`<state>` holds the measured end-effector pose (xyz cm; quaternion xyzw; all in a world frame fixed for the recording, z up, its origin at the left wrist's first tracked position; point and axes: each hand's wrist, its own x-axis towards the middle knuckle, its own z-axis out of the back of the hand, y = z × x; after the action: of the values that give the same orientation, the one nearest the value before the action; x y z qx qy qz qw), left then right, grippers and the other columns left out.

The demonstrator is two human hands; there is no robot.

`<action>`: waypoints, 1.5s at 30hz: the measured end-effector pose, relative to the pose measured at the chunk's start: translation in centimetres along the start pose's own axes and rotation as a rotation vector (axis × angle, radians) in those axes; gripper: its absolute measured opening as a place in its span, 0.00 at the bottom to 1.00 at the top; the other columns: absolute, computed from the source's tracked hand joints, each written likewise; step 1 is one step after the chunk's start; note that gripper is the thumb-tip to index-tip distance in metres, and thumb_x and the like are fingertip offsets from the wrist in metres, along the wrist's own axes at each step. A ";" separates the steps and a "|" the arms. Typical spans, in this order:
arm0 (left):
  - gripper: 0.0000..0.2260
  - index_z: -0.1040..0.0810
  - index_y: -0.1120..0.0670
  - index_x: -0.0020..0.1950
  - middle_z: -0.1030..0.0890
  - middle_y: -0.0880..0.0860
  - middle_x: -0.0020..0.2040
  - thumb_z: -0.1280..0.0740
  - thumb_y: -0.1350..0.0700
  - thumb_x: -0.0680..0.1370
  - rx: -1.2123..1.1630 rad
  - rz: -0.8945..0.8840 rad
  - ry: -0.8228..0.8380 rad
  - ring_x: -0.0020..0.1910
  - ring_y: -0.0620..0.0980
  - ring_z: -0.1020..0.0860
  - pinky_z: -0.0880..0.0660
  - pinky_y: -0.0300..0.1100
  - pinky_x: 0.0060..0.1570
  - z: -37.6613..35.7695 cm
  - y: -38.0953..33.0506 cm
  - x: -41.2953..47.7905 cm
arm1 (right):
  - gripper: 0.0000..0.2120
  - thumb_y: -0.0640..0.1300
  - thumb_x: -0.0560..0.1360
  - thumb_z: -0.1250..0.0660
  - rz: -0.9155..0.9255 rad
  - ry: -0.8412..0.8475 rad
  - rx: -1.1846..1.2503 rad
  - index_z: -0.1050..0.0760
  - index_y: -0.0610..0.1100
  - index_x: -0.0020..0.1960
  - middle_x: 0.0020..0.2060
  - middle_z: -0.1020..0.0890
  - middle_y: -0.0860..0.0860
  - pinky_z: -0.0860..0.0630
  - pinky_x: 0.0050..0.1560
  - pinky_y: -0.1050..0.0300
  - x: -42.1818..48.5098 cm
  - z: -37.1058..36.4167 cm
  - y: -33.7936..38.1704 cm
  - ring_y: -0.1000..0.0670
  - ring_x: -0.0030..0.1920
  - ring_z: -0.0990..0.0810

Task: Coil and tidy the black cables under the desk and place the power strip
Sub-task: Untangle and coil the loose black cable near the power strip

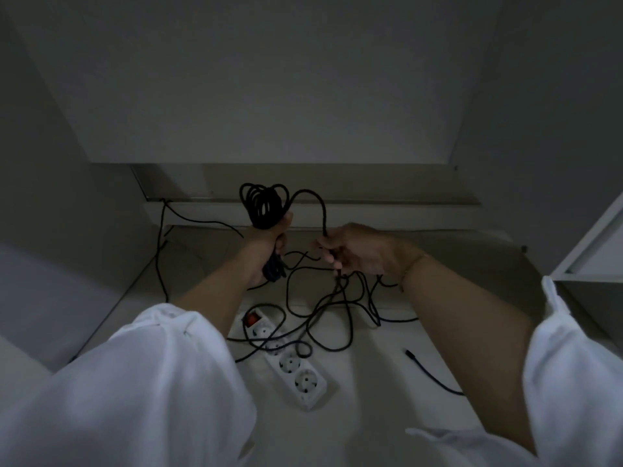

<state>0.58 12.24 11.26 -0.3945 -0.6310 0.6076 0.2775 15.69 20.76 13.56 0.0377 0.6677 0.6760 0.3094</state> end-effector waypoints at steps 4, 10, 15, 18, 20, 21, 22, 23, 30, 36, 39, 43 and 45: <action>0.17 0.33 0.54 0.31 0.34 0.48 0.19 0.36 0.50 0.78 0.050 -0.022 0.046 0.19 0.44 0.35 0.36 0.39 0.27 -0.7 -0.2 -0.4 | 0.14 0.46 0.81 0.44 -0.001 0.021 -0.172 0.23 0.43 0.43 0.27 0.30 0.51 0.38 0.28 0.63 0.4 -1.5 0.7 0.57 0.22 0.37; 0.14 0.29 0.56 0.33 0.28 0.48 0.19 0.34 0.53 0.77 0.097 -0.030 -0.005 0.18 0.41 0.30 0.31 0.32 0.21 -1.1 0.0 -0.9 | 0.15 0.42 0.80 0.45 0.025 -0.044 -0.447 0.27 0.45 0.36 0.24 0.33 0.51 0.42 0.28 0.62 0.9 -3.4 2.2 0.53 0.27 0.38; 0.10 0.26 0.56 0.36 0.24 0.46 0.21 0.32 0.56 0.77 0.090 -0.028 0.014 0.19 0.39 0.27 0.29 0.30 0.23 -1.1 -0.1 -1.1 | 0.12 0.35 0.79 0.45 0.129 -0.106 -0.456 0.23 0.36 0.47 0.33 0.26 0.53 0.26 0.43 0.74 1.8 -3.8 1.9 0.58 0.37 0.23; 0.10 0.26 0.57 0.35 0.26 0.46 0.18 0.31 0.56 0.76 0.106 -0.019 -0.057 0.18 0.40 0.28 0.29 0.31 0.22 -1.3 -0.1 -0.7 | 0.12 0.34 0.79 0.46 0.160 -0.082 -0.499 0.24 0.35 0.54 0.41 0.22 0.48 0.26 0.51 0.71 2.1 -4.0 1.7 0.51 0.45 0.22; 0.12 0.27 0.56 0.33 0.29 0.47 0.16 0.32 0.56 0.76 0.069 0.006 -0.059 0.16 0.40 0.30 0.30 0.31 0.21 -1.5 0.0 -0.8 | 0.13 0.37 0.79 0.46 0.149 -0.079 -0.651 0.25 0.36 0.57 0.52 0.21 0.43 0.27 0.60 0.61 2.1 -4.0 1.6 0.47 0.53 0.23; 0.12 0.28 0.56 0.34 0.28 0.47 0.16 0.33 0.57 0.77 0.063 0.012 -0.059 0.16 0.40 0.30 0.30 0.30 0.20 -1.6 -0.1 -0.8 | 0.14 0.39 0.80 0.46 0.138 -0.091 -0.744 0.27 0.37 0.60 0.57 0.22 0.43 0.29 0.59 0.59 2.3 -4.0 1.5 0.47 0.55 0.24; 0.11 0.27 0.55 0.35 0.27 0.46 0.17 0.33 0.57 0.77 0.083 0.010 -0.073 0.16 0.39 0.28 0.30 0.29 0.20 -1.5 0.0 -0.7 | 0.15 0.41 0.80 0.46 0.135 -0.099 -0.815 0.29 0.37 0.63 0.59 0.24 0.43 0.30 0.58 0.58 2.2 -4.0 1.5 0.47 0.56 0.25; 0.10 0.26 0.56 0.36 0.23 0.47 0.20 0.32 0.56 0.76 0.106 0.007 -0.104 0.18 0.38 0.26 0.29 0.29 0.22 -1.4 -0.1 -0.8 | 0.15 0.43 0.81 0.47 0.148 -0.098 -0.859 0.30 0.38 0.64 0.60 0.25 0.43 0.30 0.56 0.57 2.2 -3.9 1.5 0.47 0.56 0.26; 0.16 0.26 0.60 0.61 0.21 0.53 0.44 0.34 0.51 0.78 0.018 0.051 -0.146 0.40 0.47 0.22 0.22 0.37 0.33 0.0 0.4 -0.2 | 0.10 0.45 0.81 0.47 0.029 -0.035 -0.695 0.30 0.42 0.50 0.34 0.30 0.51 0.34 0.27 0.66 1.5 -3.5 0.9 0.54 0.32 0.32; 0.08 0.24 0.56 0.42 0.21 0.50 0.30 0.36 0.54 0.79 -0.259 0.166 0.001 0.25 0.43 0.21 0.23 0.35 0.27 -0.4 -0.3 -0.7 | 0.19 0.55 0.81 0.49 0.005 0.007 -0.707 0.28 0.40 0.51 0.32 0.32 0.48 0.37 0.23 0.66 0.8 -2.8 0.1 0.53 0.28 0.37; 0.10 0.28 0.53 0.39 0.30 0.46 0.22 0.38 0.56 0.80 -0.264 0.147 0.067 0.20 0.41 0.32 0.30 0.37 0.25 -0.4 -0.2 -0.4 | 0.22 0.59 0.79 0.48 -0.037 0.031 -0.792 0.29 0.41 0.42 0.30 0.33 0.50 0.37 0.29 0.62 0.5 -2.7 0.1 0.53 0.29 0.36; 0.09 0.29 0.53 0.39 0.34 0.45 0.20 0.36 0.56 0.79 0.085 0.111 0.053 0.18 0.40 0.38 0.38 0.32 0.19 -0.2 0.0 0.2 | 0.21 0.59 0.76 0.39 -0.007 -0.021 -0.831 0.32 0.46 0.31 0.31 0.29 0.52 0.37 0.31 0.62 0.4 -2.3 0.3 0.55 0.31 0.33; 0.12 0.31 0.53 0.36 0.33 0.44 0.18 0.35 0.56 0.78 0.232 0.084 0.004 0.16 0.40 0.38 0.39 0.31 0.19 -0.2 0.2 0.5 | 0.18 0.55 0.75 0.35 0.003 -0.043 -0.742 0.34 0.49 0.31 0.31 0.30 0.55 0.37 0.28 0.66 0.1 -2.0 0.7 0.57 0.31 0.33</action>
<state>0.47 12.72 11.06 -0.3870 -0.5389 0.6869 0.2967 14.44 19.15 13.95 -0.0619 0.3706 0.8716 0.3149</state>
